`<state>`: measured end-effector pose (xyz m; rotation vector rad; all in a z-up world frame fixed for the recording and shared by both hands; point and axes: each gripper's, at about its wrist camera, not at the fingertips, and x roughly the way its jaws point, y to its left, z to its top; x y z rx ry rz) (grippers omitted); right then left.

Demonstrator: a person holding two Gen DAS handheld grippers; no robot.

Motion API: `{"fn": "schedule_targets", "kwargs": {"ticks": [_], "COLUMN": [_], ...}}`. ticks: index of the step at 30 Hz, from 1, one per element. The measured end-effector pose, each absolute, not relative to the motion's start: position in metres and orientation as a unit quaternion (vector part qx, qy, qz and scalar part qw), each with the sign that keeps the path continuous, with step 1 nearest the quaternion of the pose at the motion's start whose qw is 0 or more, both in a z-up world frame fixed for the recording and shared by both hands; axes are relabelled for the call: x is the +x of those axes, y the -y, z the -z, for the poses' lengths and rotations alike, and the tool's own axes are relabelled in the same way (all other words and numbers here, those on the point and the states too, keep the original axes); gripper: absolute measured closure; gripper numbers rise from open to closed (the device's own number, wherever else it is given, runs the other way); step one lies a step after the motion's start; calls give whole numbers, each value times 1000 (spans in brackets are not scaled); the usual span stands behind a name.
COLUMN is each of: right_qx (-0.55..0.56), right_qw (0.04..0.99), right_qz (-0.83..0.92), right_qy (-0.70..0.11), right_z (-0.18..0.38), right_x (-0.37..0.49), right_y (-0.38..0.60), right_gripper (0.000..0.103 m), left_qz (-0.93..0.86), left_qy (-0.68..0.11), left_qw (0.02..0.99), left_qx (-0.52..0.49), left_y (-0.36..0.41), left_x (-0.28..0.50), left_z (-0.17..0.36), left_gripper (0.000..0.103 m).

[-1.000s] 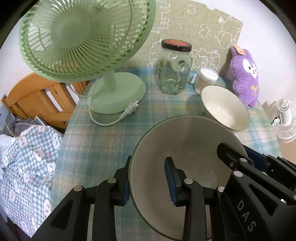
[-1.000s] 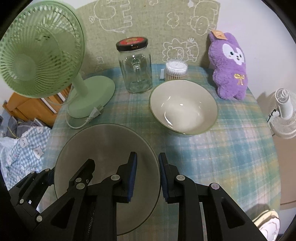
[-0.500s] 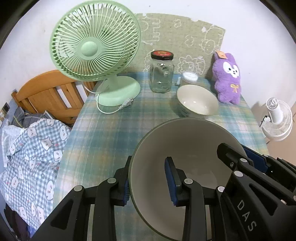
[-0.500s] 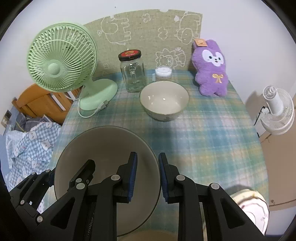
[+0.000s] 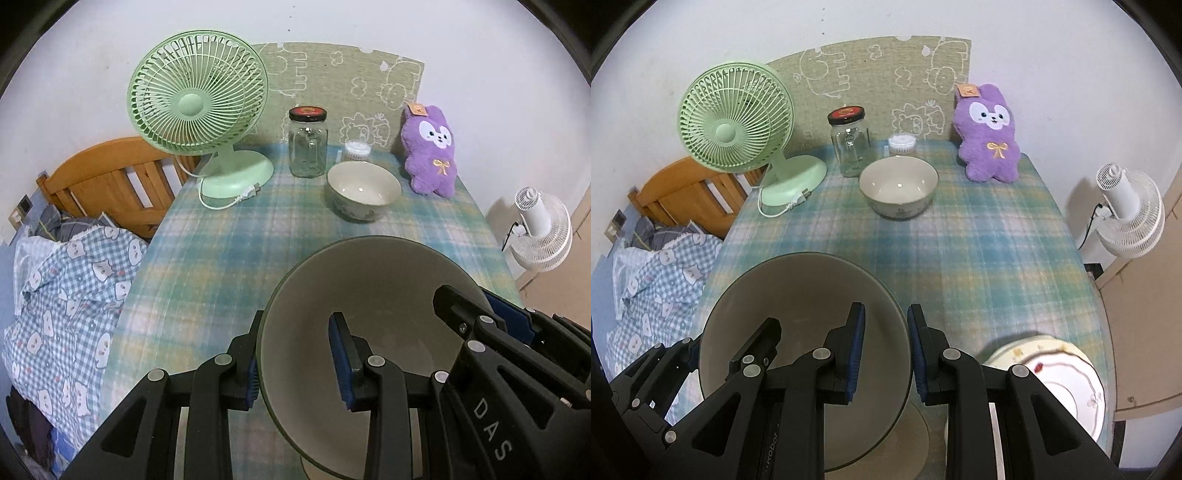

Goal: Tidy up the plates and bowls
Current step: 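Carry the held bowl toward the plate stack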

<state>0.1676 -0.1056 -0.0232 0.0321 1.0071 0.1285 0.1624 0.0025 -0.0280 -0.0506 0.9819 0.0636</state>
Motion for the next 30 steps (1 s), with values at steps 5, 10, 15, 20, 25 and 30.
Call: {"fn": "schedule_targets", "kwargs": {"ticks": [5,10,15,20,25,30], "right_qx": [13,12,12,11,14,29], "right_qw": [871,862,854,847,840,838], "right_qz": [-59,-53,-48,-46,-46,-50], "right_qy": [-488,-504,-517,-530,-540,-542], "right_z": [30,47,62,76,87,93], "right_x": [150,136,127,123,120,120], "right_y": [114,123,127,130,132,132], "right_gripper": [76,76,76,76,76,76], "left_qz": [-27,-21,-16,-17,-17,-23], "left_qy": [-477,-491,-506,-517,-528,-525], "left_qw": [878,870,862,855,849,851], "left_qx": [-25,-22,-20,-25,-22,-8], "left_y": [5,13,18,21,23,21], "left_x": [145,133,123,118,114,115], "left_z": [36,51,67,78,89,91], "left_gripper": [71,71,71,71,71,71]}}
